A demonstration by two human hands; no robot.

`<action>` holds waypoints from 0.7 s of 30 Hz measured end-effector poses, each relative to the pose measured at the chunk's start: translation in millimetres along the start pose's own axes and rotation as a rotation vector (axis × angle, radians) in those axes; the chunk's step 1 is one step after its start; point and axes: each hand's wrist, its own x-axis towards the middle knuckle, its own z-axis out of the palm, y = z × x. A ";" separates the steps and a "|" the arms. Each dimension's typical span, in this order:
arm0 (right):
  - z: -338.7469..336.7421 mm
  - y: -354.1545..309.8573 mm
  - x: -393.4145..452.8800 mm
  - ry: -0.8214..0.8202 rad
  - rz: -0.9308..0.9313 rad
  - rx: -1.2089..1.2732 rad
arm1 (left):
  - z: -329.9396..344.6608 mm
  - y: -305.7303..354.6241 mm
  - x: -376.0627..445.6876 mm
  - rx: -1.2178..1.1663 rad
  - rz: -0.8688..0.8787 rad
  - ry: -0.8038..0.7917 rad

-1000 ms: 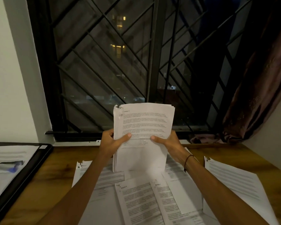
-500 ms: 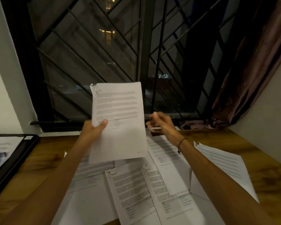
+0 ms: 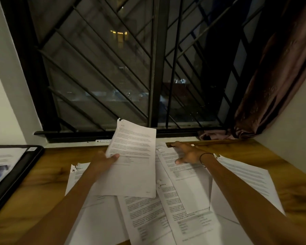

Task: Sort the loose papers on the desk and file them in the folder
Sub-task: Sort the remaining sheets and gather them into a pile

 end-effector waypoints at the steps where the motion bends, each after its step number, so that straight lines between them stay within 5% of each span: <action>1: -1.7 -1.6 3.6 -0.008 0.009 -0.068 | -0.2 -0.8 -1.3 0.007 -0.004 0.001; 5: -13.1 -9.9 13.8 -0.074 0.084 -0.312 | 1.2 -2.0 -3.8 -0.002 -0.002 -0.010; 11: -16.2 -11.7 27.3 -0.085 0.105 -0.294 | 4.2 -1.8 -12.8 -0.054 0.025 -0.027; 16: -8.4 -19.7 31.6 0.273 0.041 -0.400 | 3.0 -3.9 -13.5 -0.070 0.045 -0.029; 21: -17.6 -7.0 31.7 0.361 -0.023 -0.046 | -3.1 -14.1 -6.2 -0.095 0.055 -0.051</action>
